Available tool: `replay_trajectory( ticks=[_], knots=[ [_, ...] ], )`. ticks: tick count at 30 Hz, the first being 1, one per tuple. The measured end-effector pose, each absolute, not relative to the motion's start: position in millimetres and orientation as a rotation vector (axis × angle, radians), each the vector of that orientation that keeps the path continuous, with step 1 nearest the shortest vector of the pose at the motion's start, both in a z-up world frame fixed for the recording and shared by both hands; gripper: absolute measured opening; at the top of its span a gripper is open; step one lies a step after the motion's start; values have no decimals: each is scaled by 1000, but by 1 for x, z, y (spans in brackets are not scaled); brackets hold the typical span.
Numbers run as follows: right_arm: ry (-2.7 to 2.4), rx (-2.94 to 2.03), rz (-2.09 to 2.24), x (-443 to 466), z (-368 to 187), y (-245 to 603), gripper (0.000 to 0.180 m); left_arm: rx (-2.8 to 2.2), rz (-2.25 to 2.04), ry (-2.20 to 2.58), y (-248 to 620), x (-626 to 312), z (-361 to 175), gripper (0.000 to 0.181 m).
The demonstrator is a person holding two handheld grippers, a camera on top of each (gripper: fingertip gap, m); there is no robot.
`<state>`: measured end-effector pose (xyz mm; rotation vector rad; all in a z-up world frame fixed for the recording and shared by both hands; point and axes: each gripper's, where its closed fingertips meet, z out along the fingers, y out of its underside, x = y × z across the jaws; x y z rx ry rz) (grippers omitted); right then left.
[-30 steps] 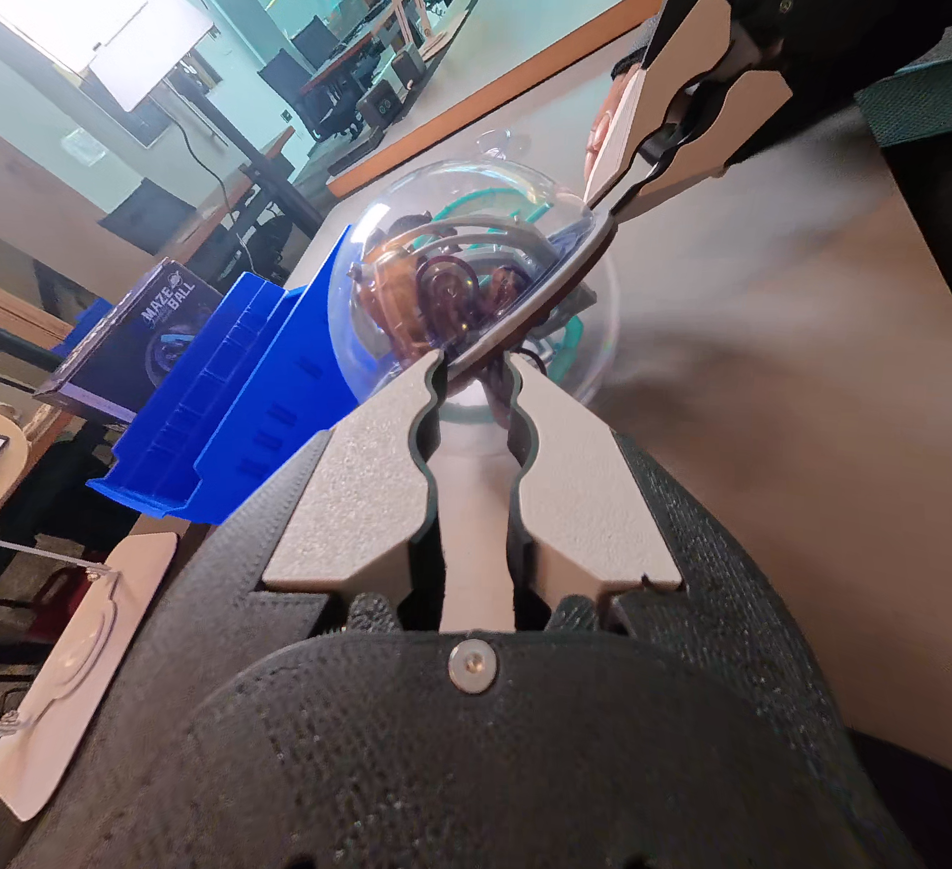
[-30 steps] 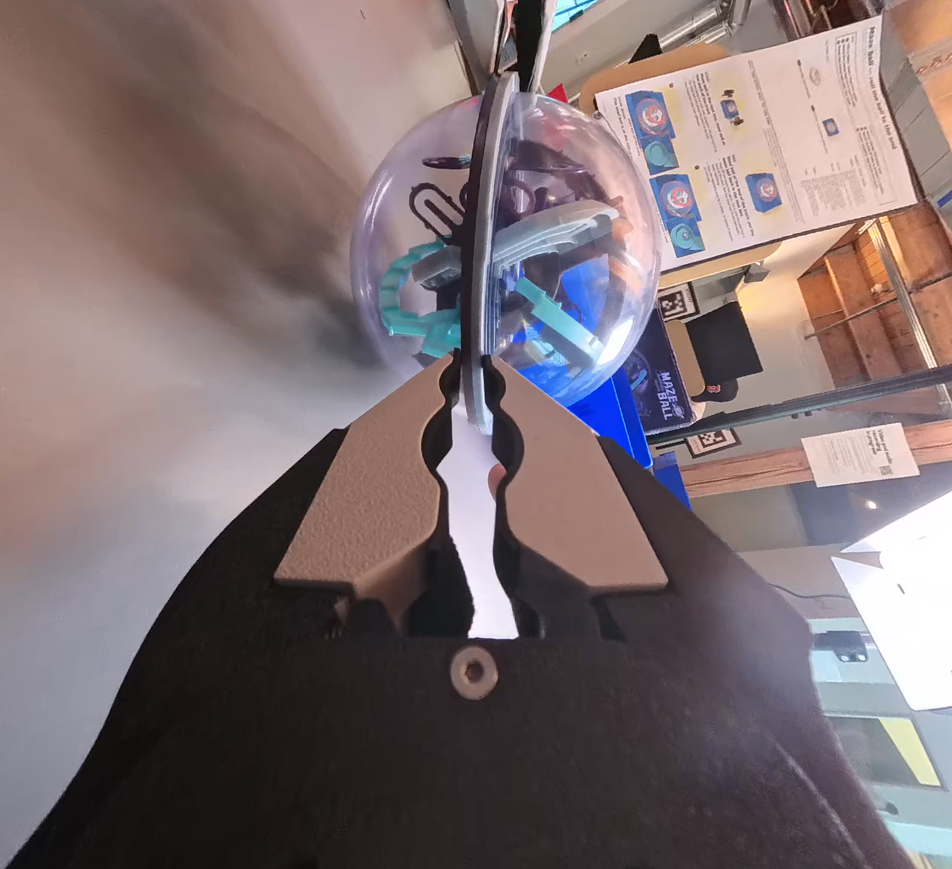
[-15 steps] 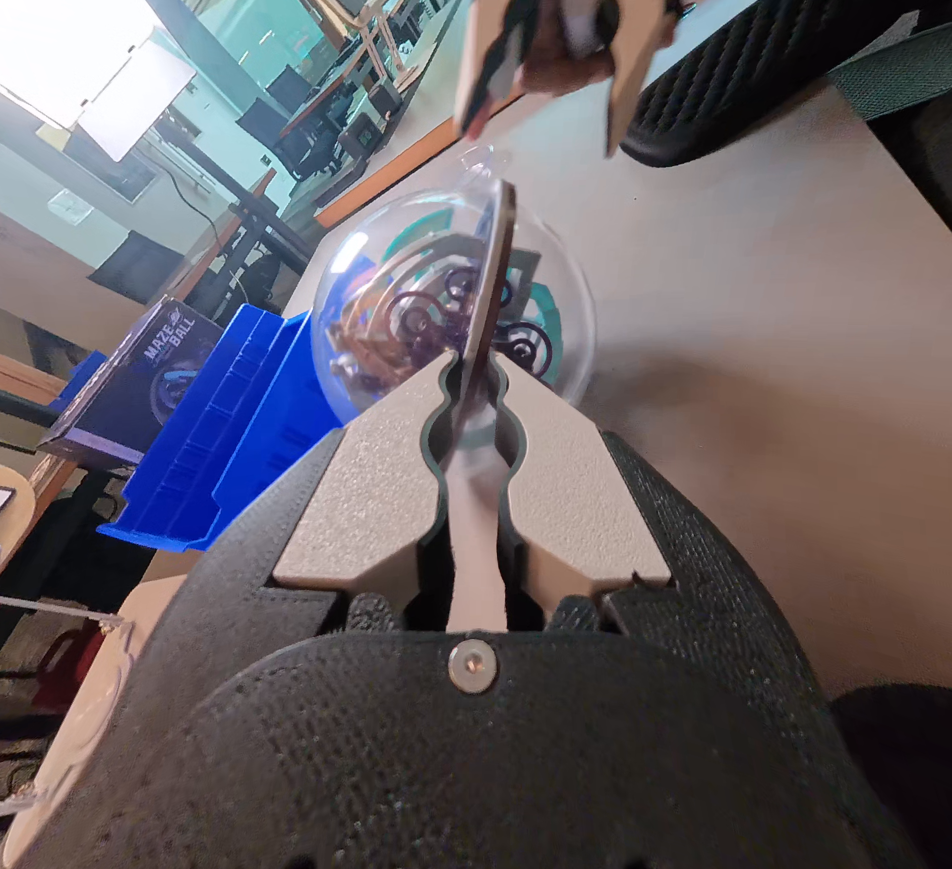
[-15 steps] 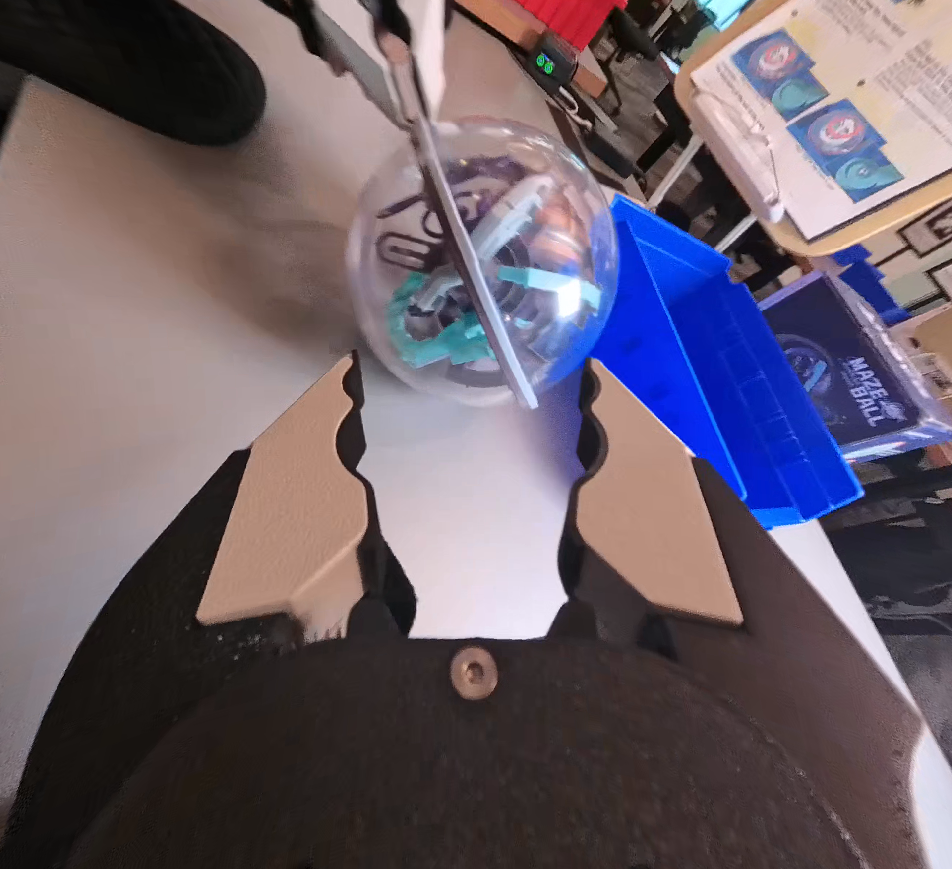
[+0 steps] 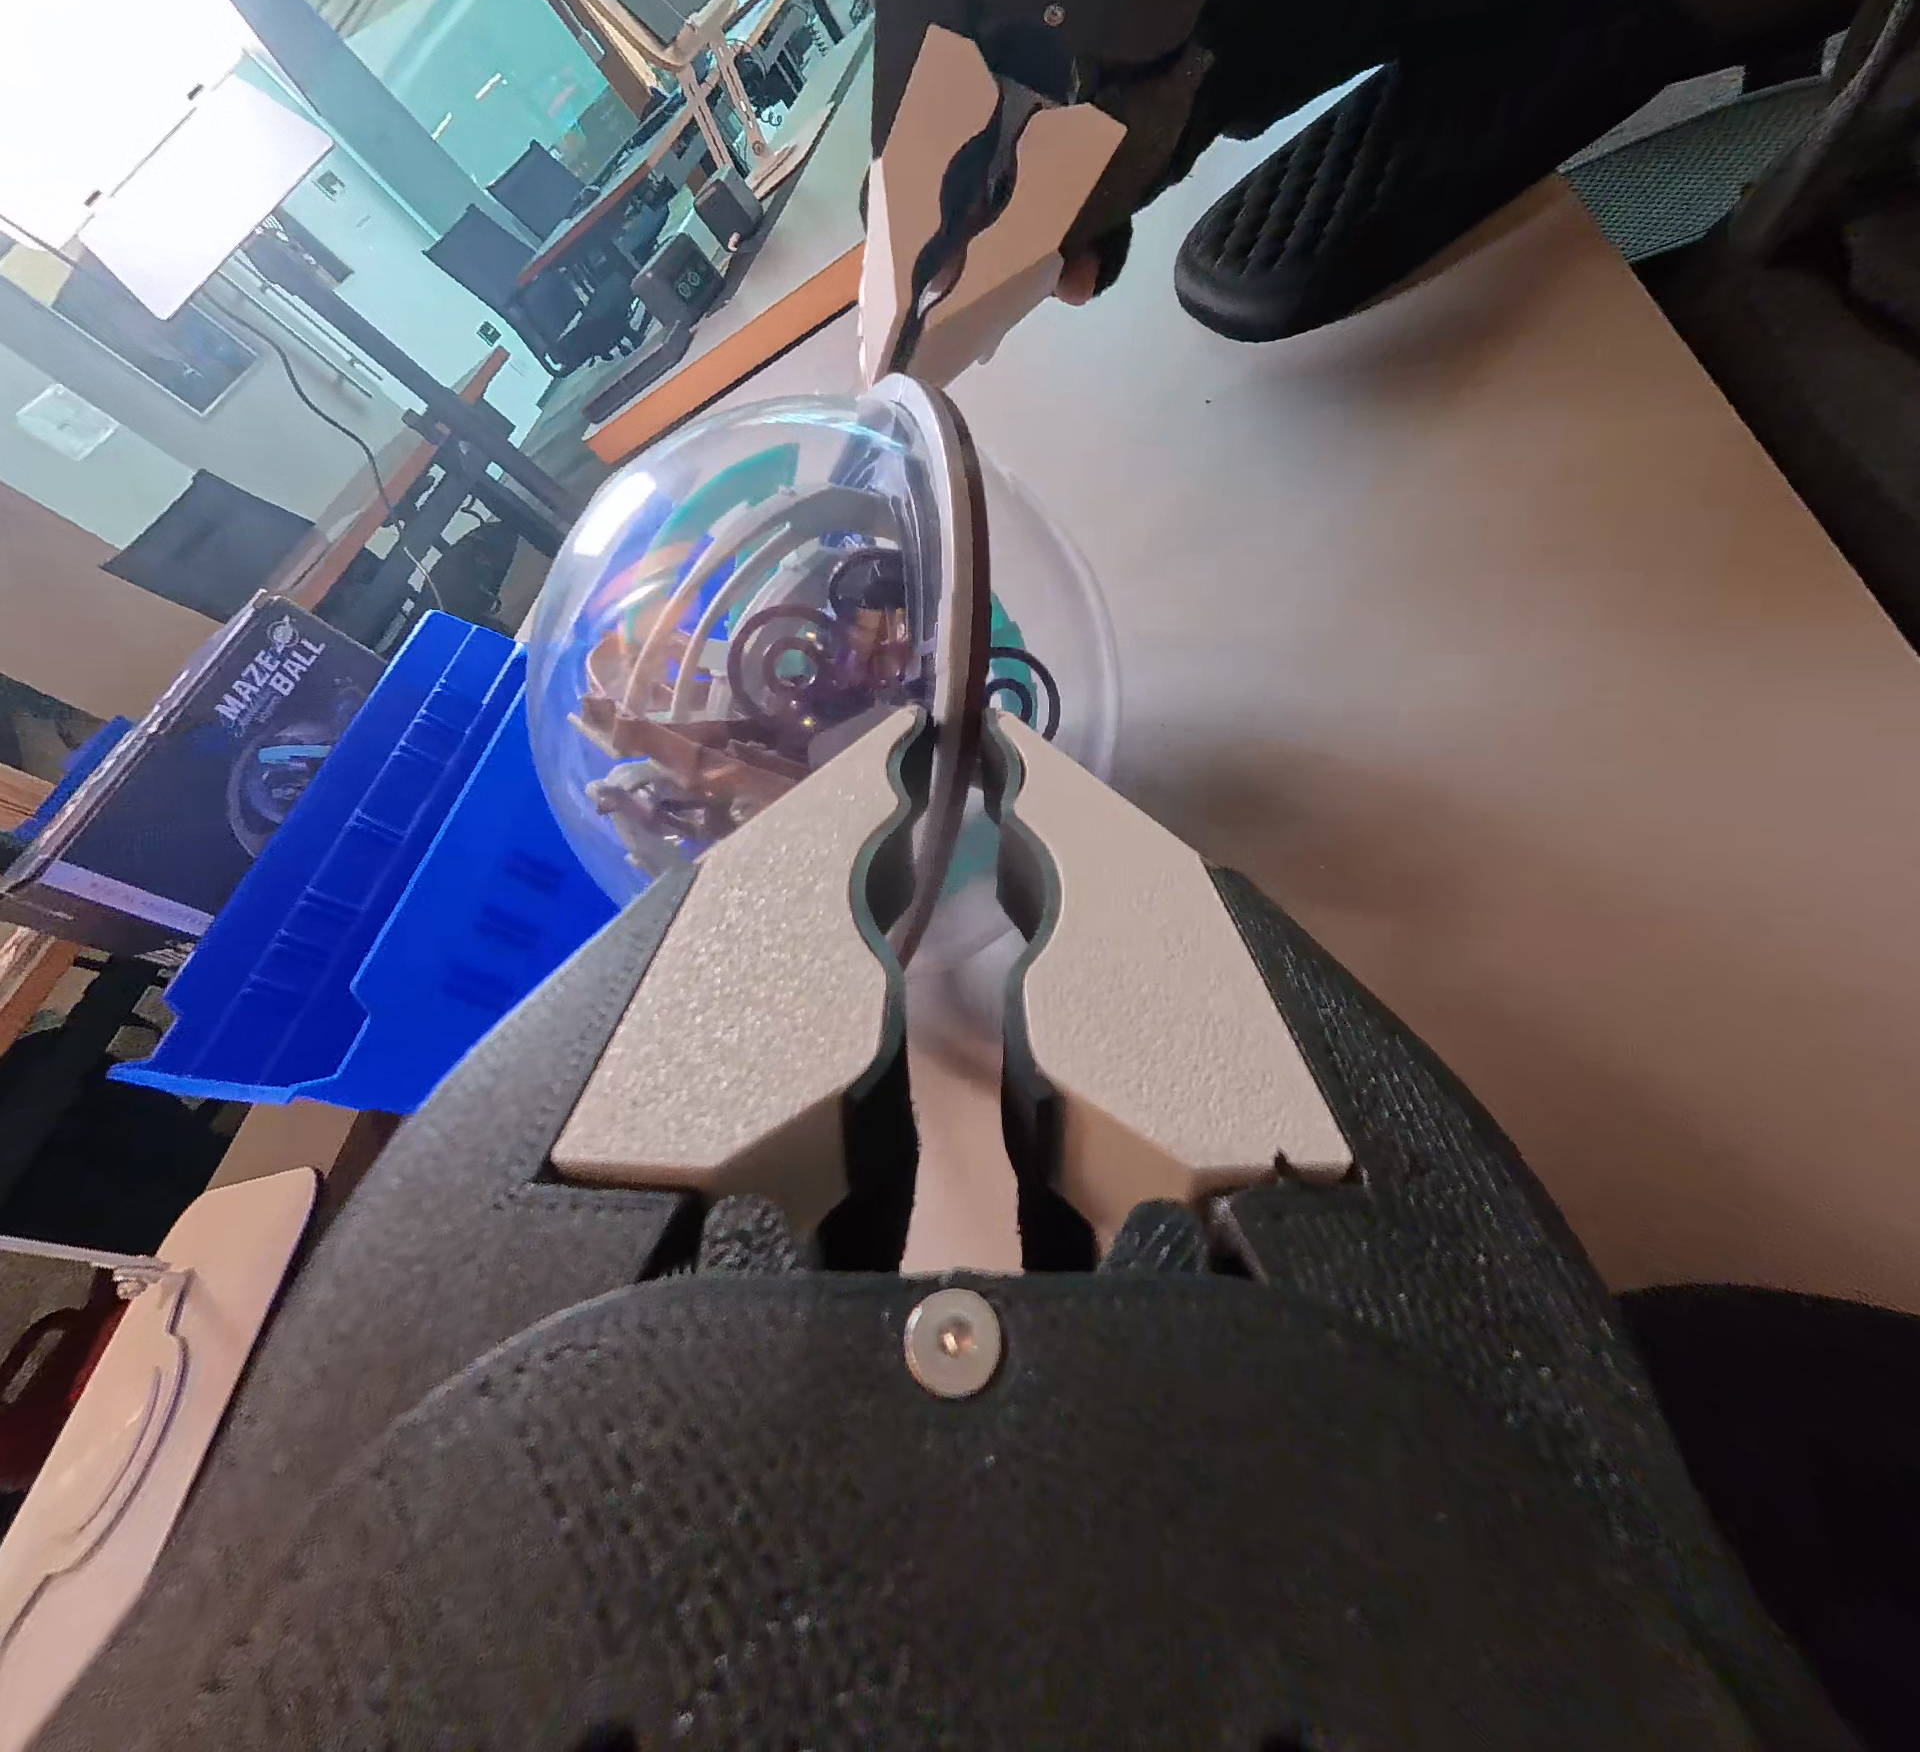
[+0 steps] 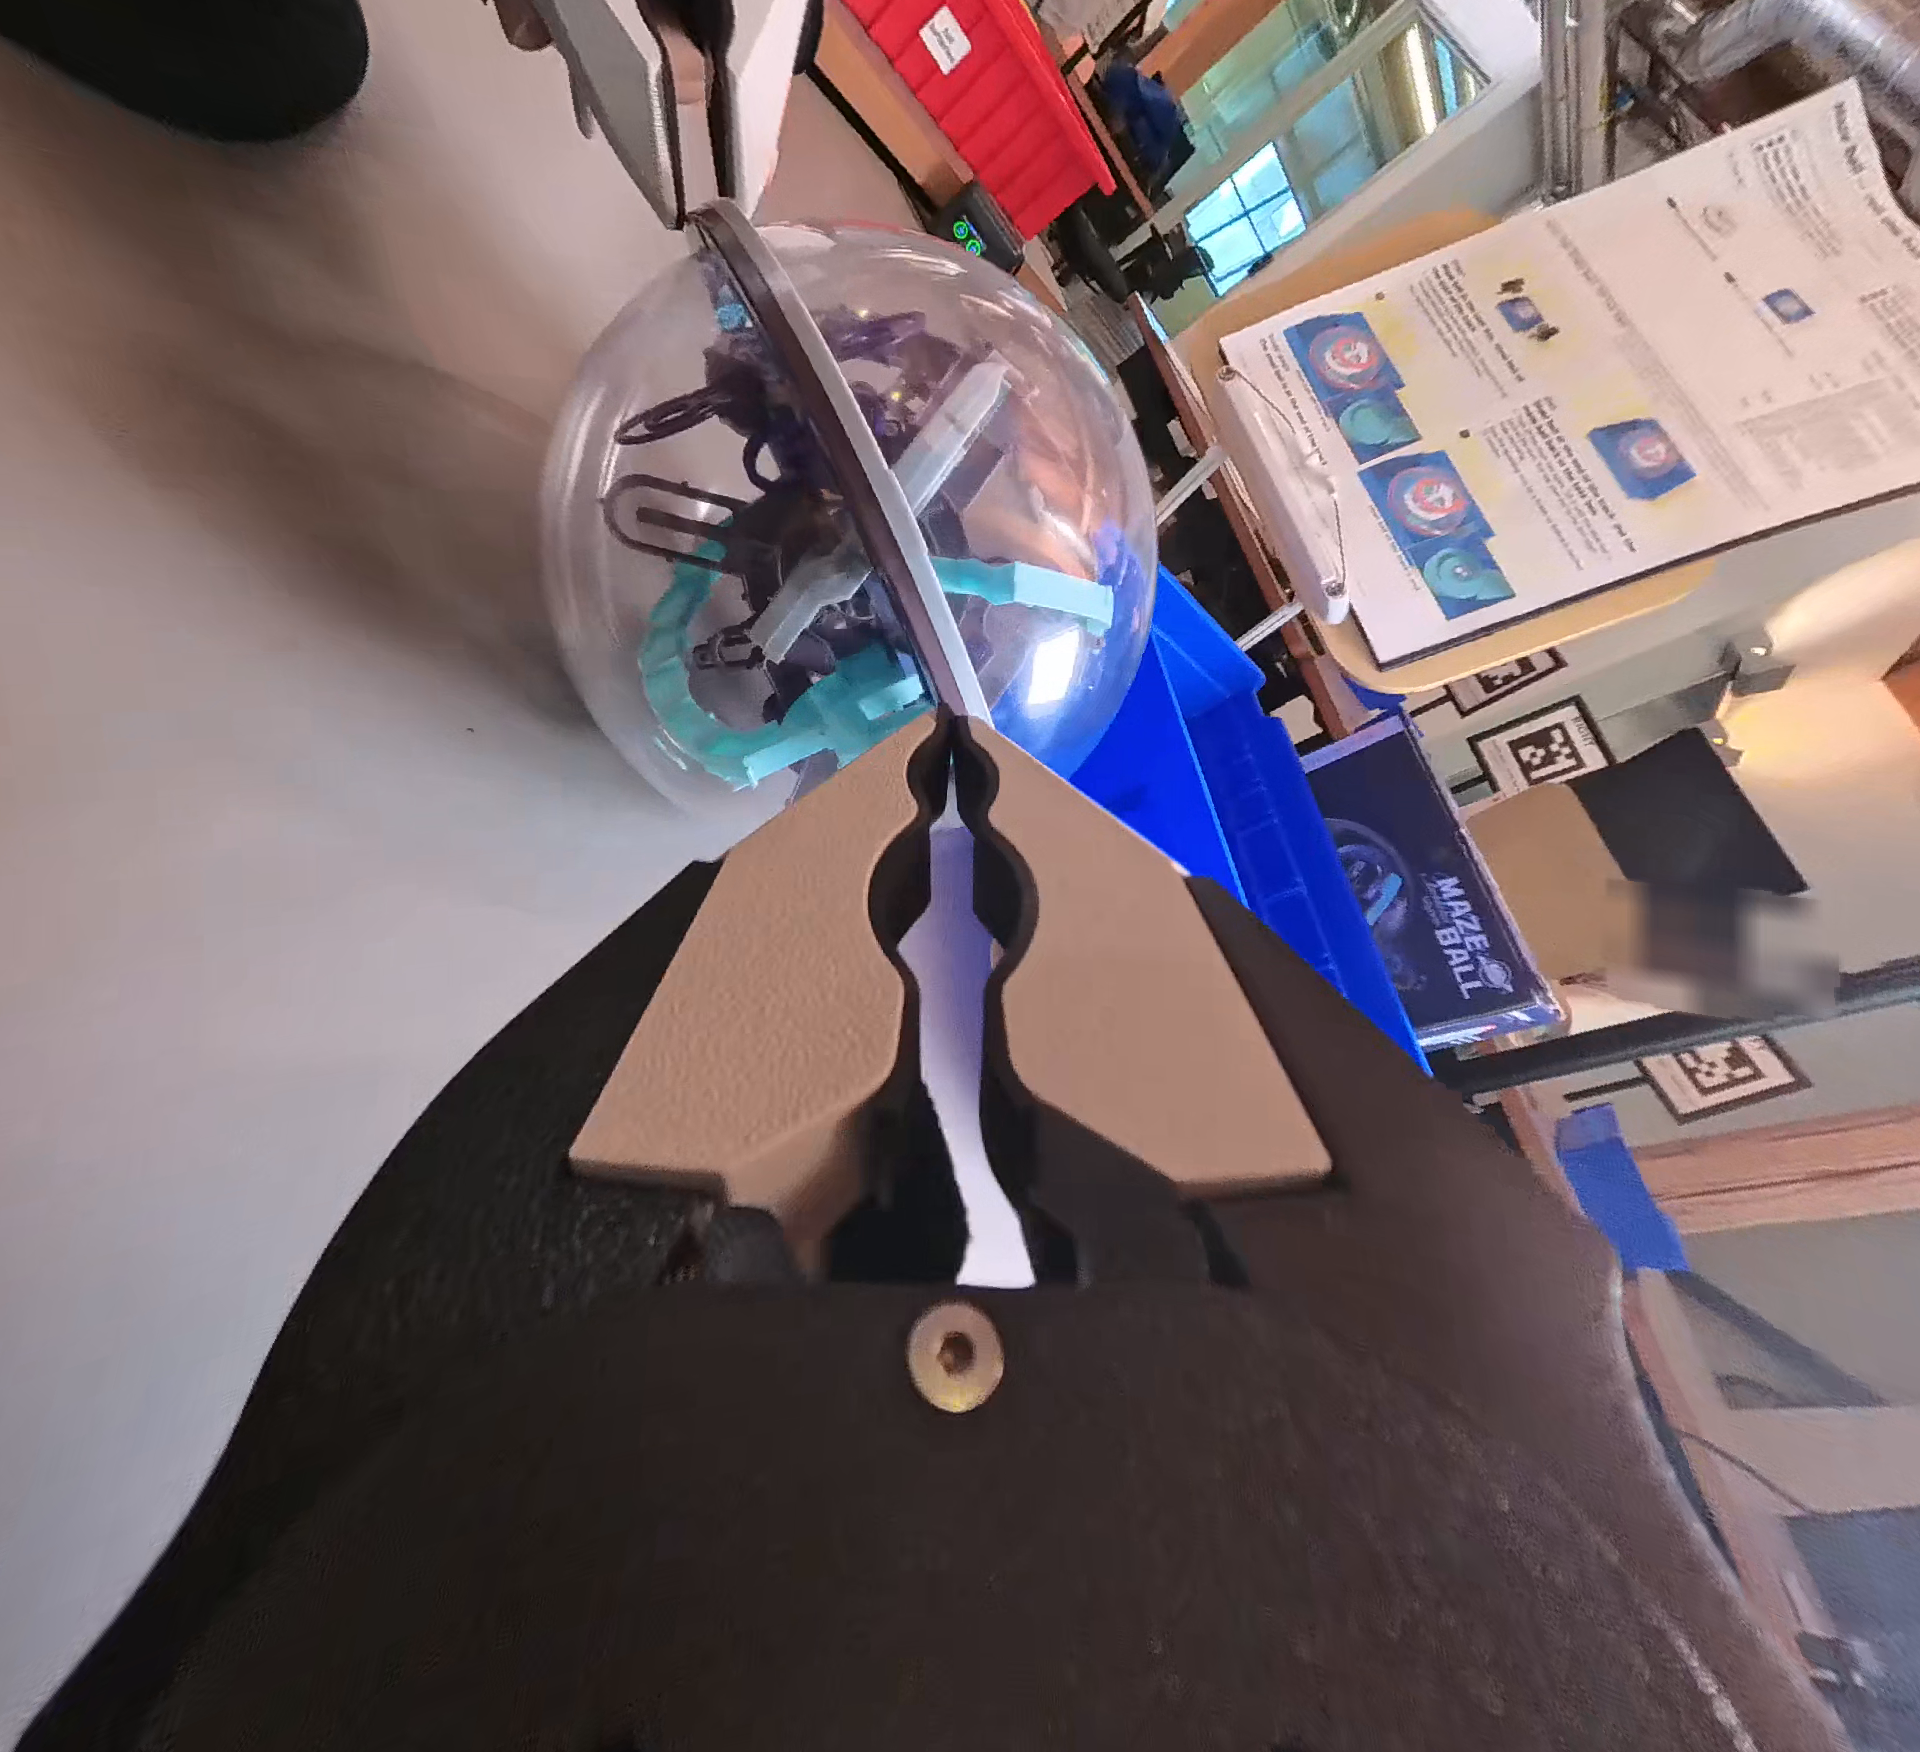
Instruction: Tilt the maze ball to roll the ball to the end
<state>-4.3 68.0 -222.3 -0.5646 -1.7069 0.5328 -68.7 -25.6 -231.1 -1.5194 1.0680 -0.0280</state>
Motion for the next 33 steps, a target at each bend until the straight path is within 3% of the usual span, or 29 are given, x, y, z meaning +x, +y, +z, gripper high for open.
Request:
replay_trajectory(
  ticks=[3,10,15,21,31,33],
  knots=[
    [-1700,-550,525,-2,-223,65,1,-1521,-32,1066,-27,-68,-232,7],
    [-1754,-568,540,-6,-227,73,36,-1521,-22,1074,-28,-69,-232,7],
    [-1854,-474,467,-15,-221,76,31,-1518,-26,1086,-27,-69,-232,7],
    [-2024,-332,352,-23,-221,68,8,-1531,-13,1100,-24,-73,-233,7],
    [-1962,-258,249,-23,-225,62,6,-1547,-17,1076,-25,-80,-233,8],
    [-1926,-262,259,-20,-227,60,6,-1547,-30,1057,-25,-80,-231,16]
  ],
)
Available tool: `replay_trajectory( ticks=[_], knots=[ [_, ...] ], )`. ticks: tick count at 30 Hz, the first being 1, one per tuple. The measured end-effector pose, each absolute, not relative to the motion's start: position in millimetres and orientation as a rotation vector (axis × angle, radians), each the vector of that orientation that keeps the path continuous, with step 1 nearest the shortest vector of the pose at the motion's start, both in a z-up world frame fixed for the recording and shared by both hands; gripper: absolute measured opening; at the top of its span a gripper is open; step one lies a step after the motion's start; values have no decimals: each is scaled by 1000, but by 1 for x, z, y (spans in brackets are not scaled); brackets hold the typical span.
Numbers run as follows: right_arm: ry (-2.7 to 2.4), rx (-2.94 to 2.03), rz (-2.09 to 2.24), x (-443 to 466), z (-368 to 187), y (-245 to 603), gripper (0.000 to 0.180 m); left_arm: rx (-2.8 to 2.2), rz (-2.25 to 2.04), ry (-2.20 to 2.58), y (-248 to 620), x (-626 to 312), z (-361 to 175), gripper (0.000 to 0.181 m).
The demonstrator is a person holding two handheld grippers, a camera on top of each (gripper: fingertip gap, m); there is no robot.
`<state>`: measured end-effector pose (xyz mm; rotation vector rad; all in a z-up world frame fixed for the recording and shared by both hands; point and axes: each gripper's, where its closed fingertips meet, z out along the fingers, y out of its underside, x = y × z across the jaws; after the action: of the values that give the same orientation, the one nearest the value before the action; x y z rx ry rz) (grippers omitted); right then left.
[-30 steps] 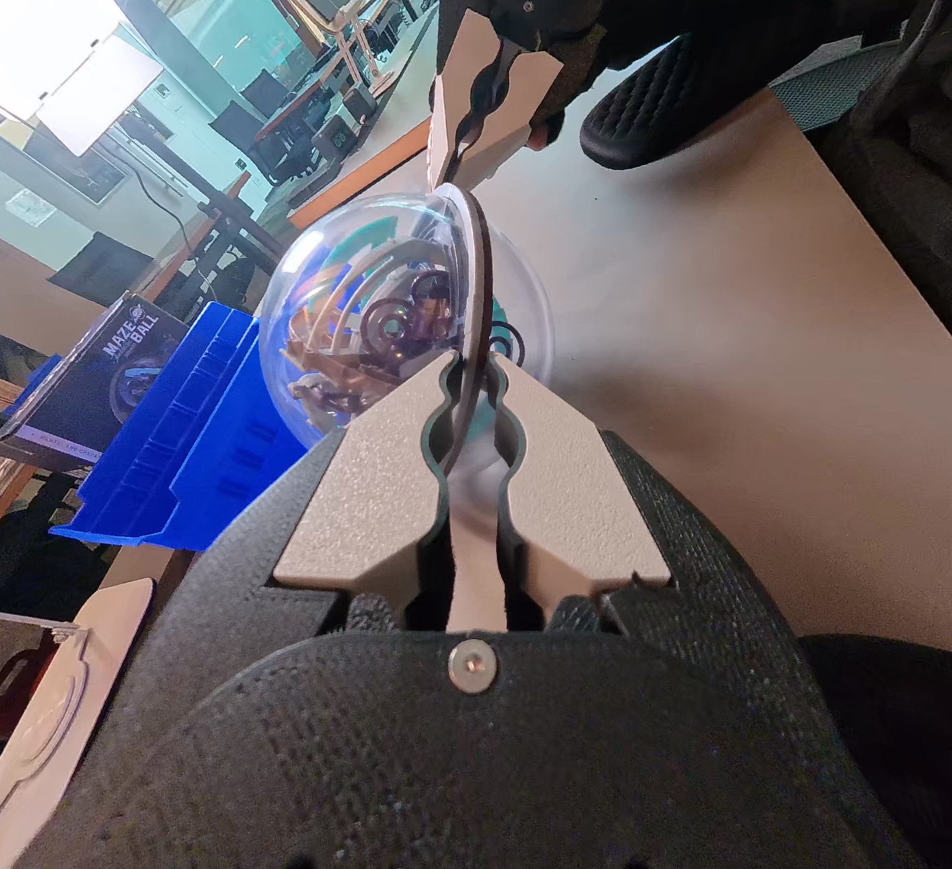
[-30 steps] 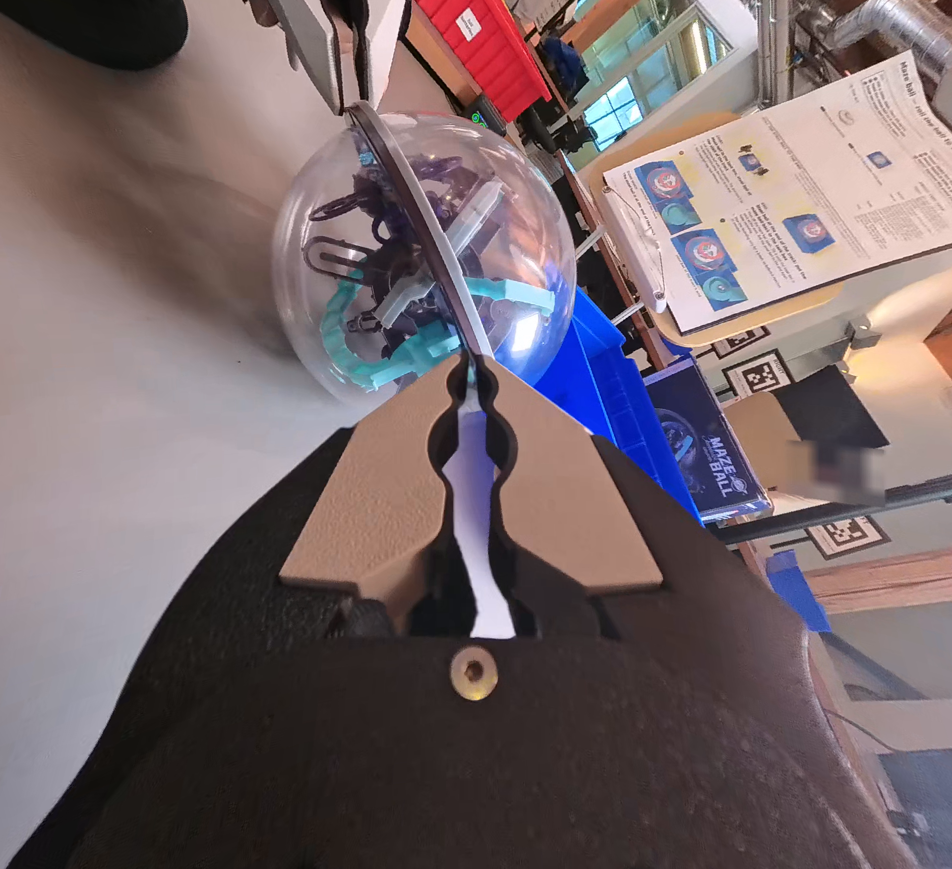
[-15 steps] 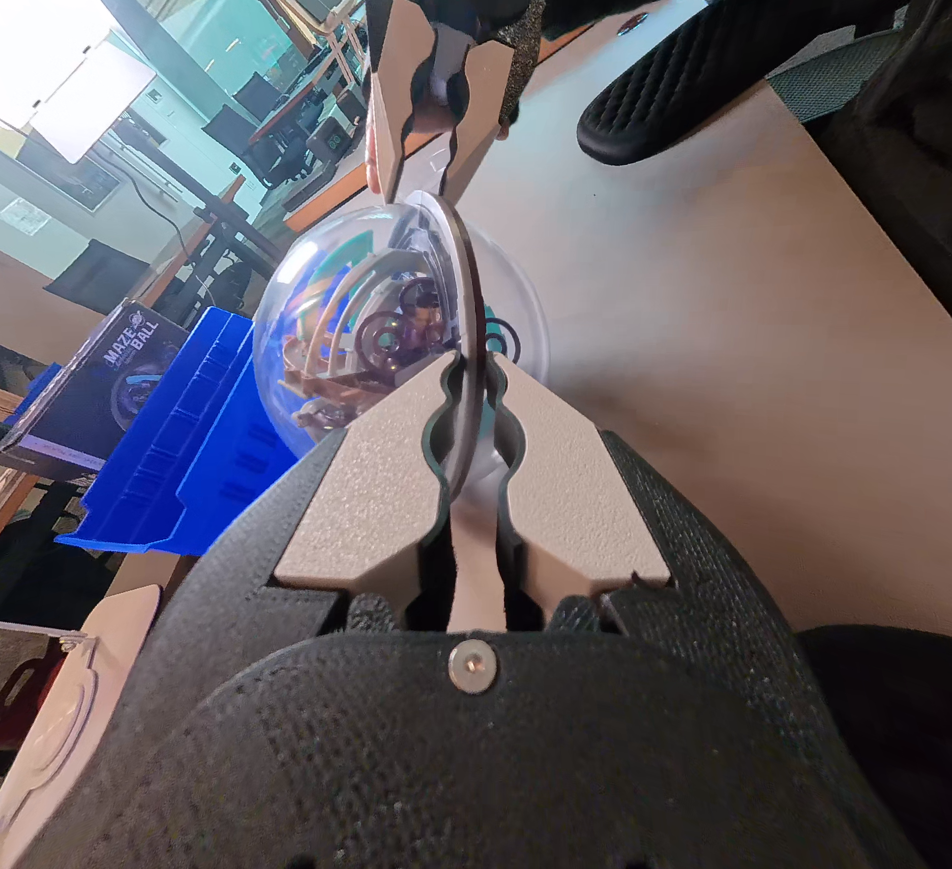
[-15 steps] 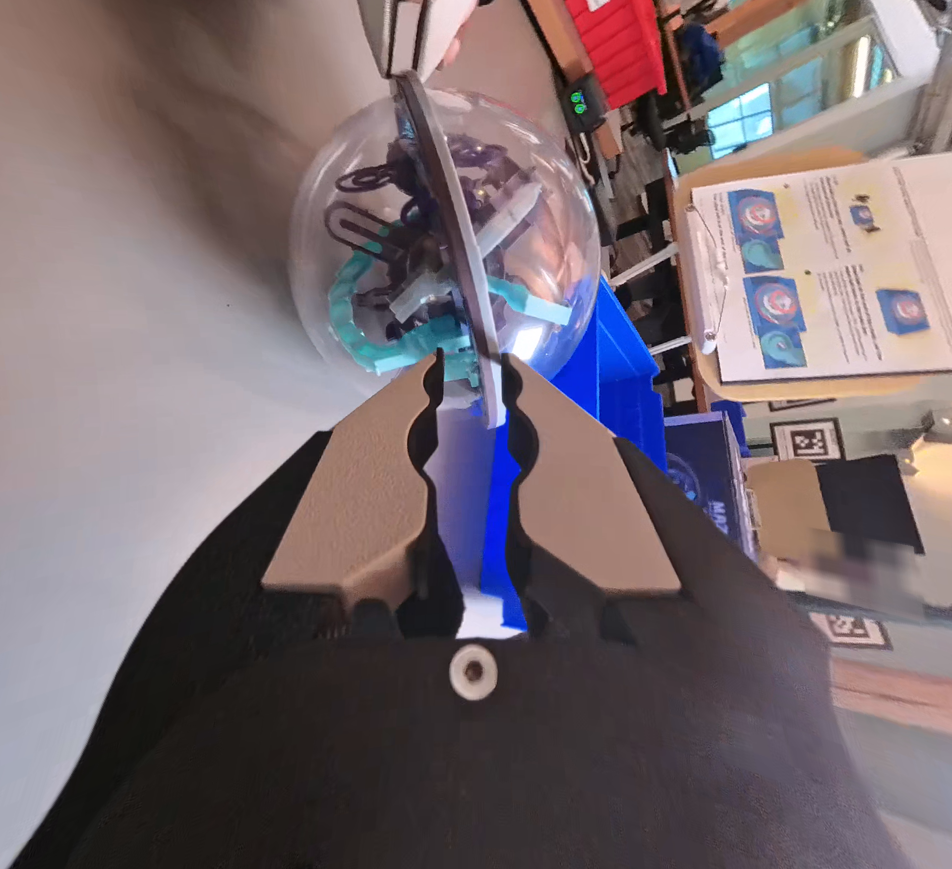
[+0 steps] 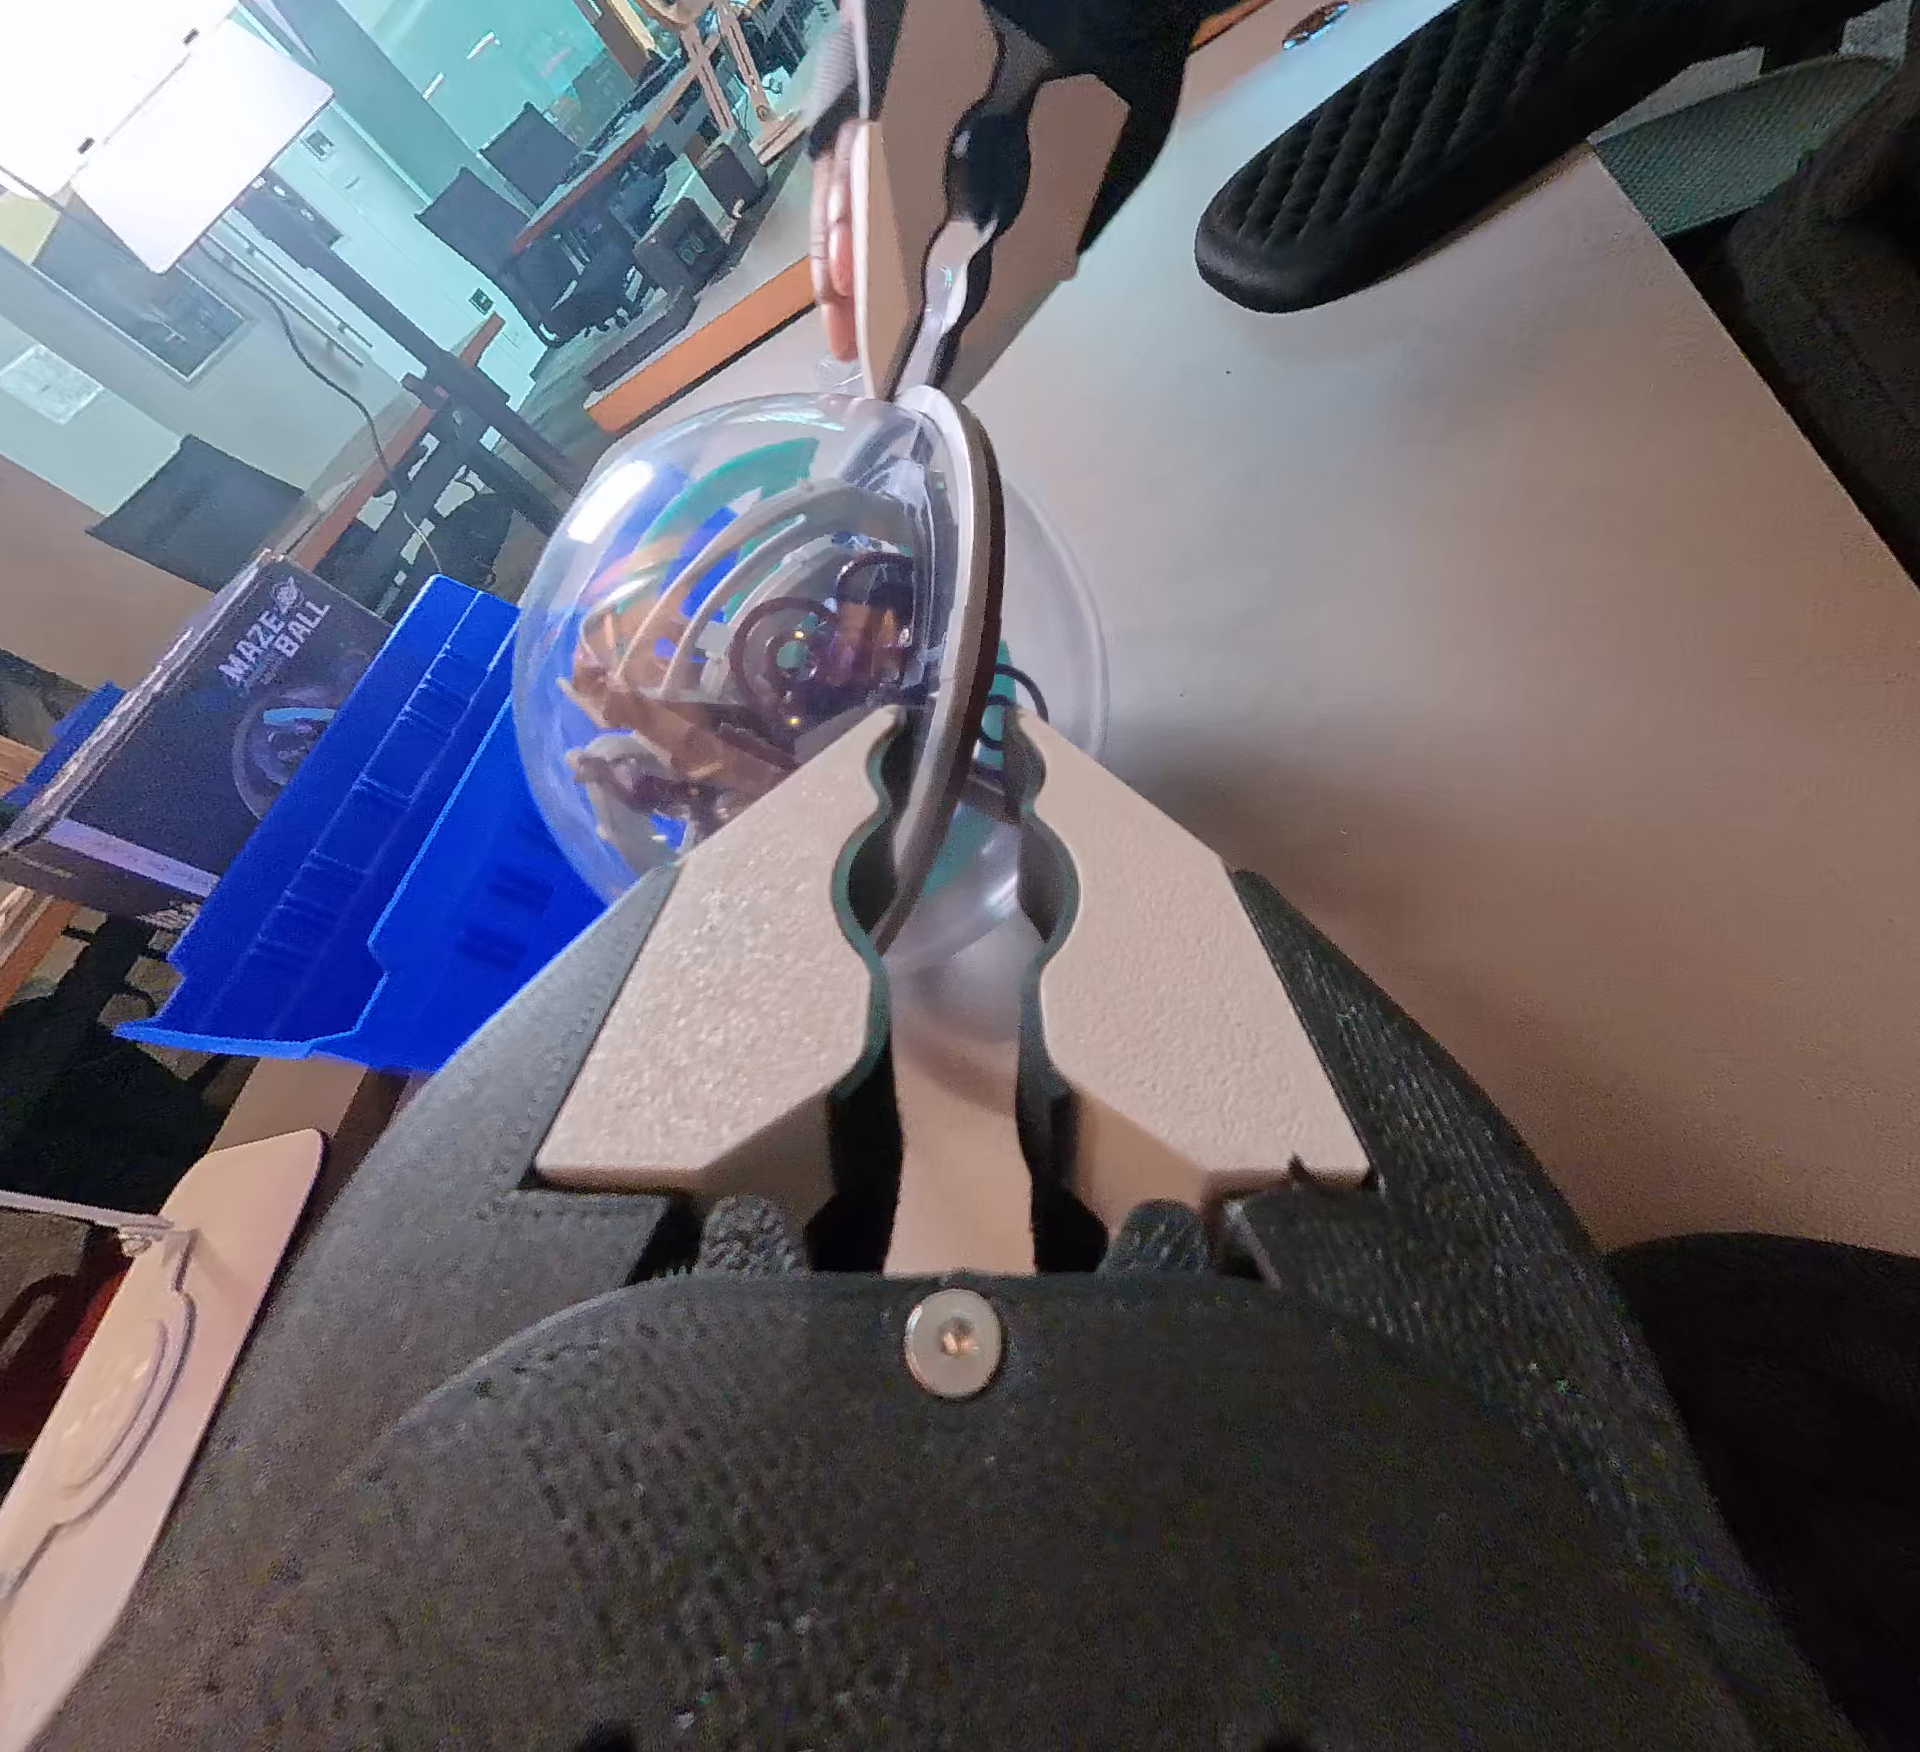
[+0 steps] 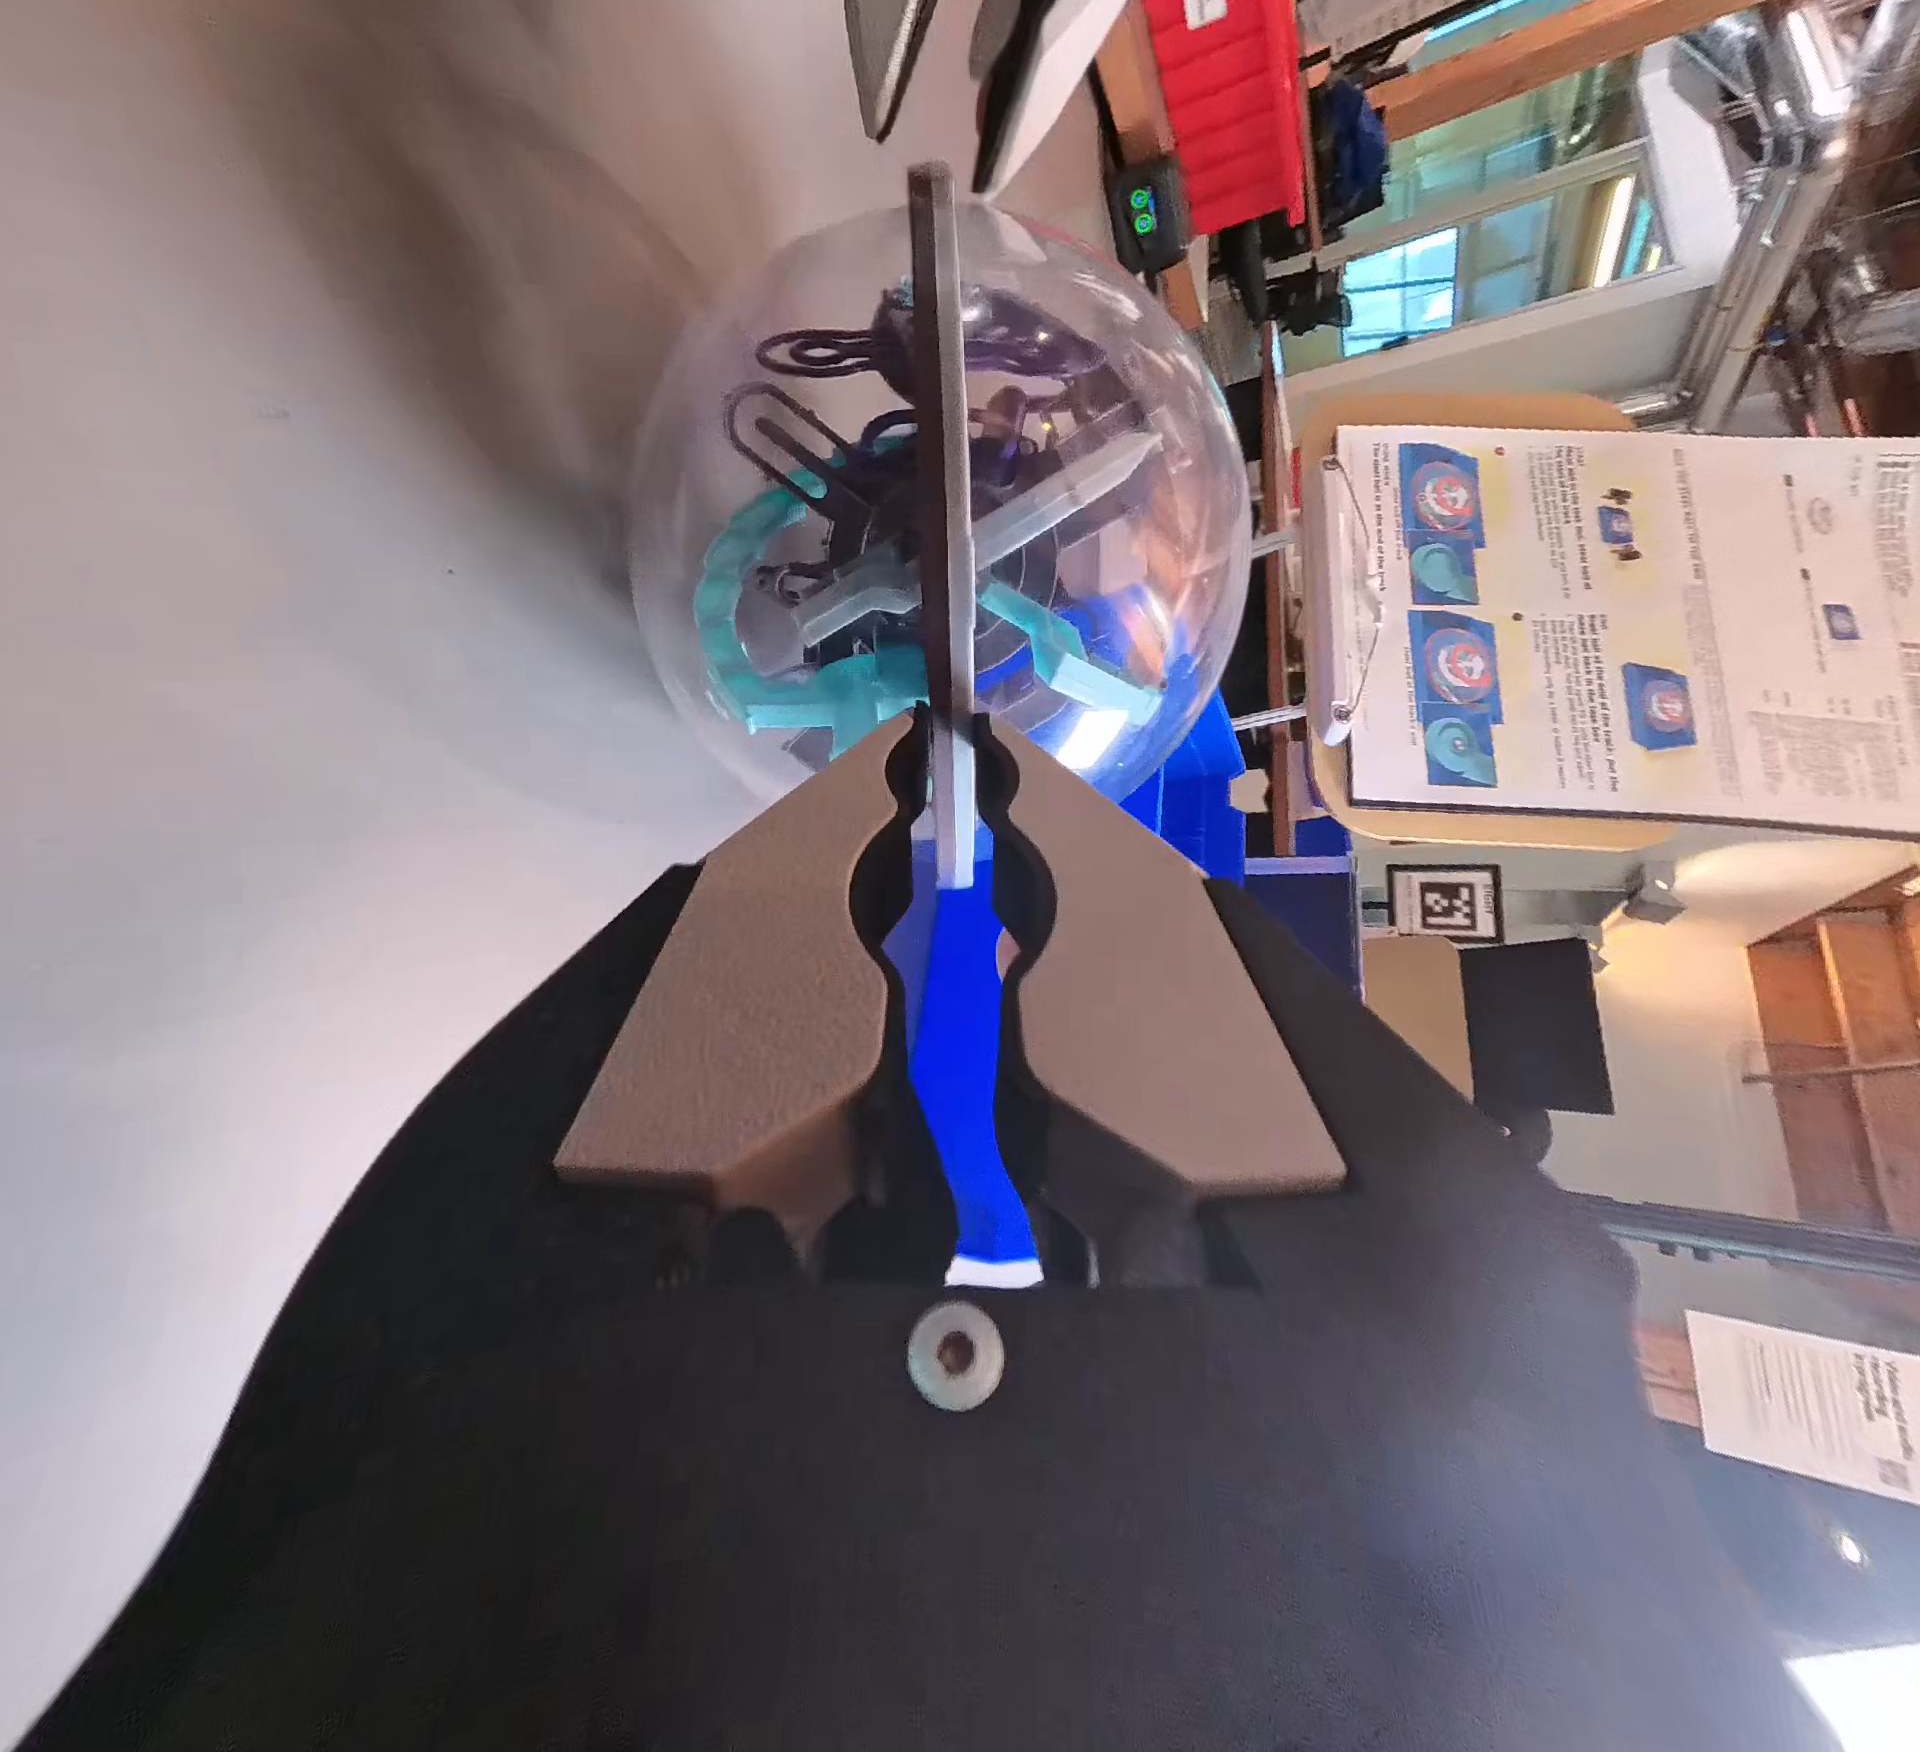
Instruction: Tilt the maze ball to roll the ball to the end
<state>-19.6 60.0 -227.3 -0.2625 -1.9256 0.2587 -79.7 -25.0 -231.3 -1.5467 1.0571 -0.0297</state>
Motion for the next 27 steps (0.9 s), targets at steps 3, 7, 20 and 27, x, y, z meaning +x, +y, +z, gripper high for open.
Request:
replay_trajectory(
  ticks=[3,7,20,27],
  knots=[
    [-1882,-270,267,-15,-231,60,6,-1557,-51,1003,-24,-87,-230,31],
    [-1842,-246,251,-8,-235,61,6,-1606,-50,939,-16,-104,-240,41],
    [-1763,-102,149,-1,-240,52,6,-1881,-509,841,21,-104,-299,137],
    [-1703,-62,114,-1,-235,52,6,-1783,-487,838,35,-94,-285,140]
  ],
)
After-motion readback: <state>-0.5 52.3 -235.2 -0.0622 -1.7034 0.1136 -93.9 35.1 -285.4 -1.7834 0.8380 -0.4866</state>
